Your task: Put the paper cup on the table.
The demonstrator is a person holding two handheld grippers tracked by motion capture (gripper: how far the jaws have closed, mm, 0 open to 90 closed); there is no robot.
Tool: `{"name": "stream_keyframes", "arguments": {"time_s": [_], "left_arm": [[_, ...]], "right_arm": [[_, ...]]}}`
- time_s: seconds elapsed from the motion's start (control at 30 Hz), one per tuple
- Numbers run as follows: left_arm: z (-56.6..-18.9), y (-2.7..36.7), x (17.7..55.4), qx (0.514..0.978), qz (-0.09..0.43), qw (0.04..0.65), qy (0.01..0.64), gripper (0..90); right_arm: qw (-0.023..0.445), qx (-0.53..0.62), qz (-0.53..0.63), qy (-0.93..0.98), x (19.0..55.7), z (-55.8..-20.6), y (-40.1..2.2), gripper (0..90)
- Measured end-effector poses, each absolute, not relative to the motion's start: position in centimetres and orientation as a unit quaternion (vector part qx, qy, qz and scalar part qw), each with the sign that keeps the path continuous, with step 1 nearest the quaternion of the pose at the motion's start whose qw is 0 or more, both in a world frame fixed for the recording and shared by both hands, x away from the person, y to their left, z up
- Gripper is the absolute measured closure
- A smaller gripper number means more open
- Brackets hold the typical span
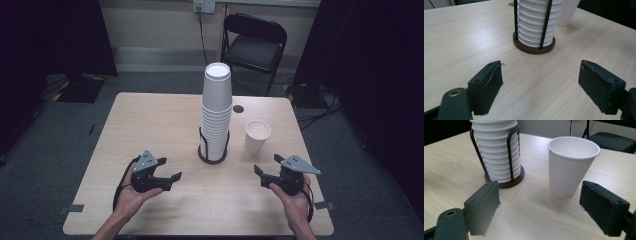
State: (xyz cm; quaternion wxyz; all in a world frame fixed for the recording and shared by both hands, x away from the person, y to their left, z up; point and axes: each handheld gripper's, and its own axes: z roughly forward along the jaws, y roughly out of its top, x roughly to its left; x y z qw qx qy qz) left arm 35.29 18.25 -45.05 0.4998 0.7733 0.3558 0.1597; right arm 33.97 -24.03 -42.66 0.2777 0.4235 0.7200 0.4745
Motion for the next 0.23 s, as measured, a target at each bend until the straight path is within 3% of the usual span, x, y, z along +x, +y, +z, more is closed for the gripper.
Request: {"name": "stream_keyframes", "arguments": {"time_s": [0.23], "left_arm": [[-45.5, 17.9, 35.2, 0.779, 0.160, 0.495, 0.351, 19.3]], "right_arm": [[0.265, 0.427, 0.468, 0.727, 33.2, -43.9, -23.7, 15.4]]}}
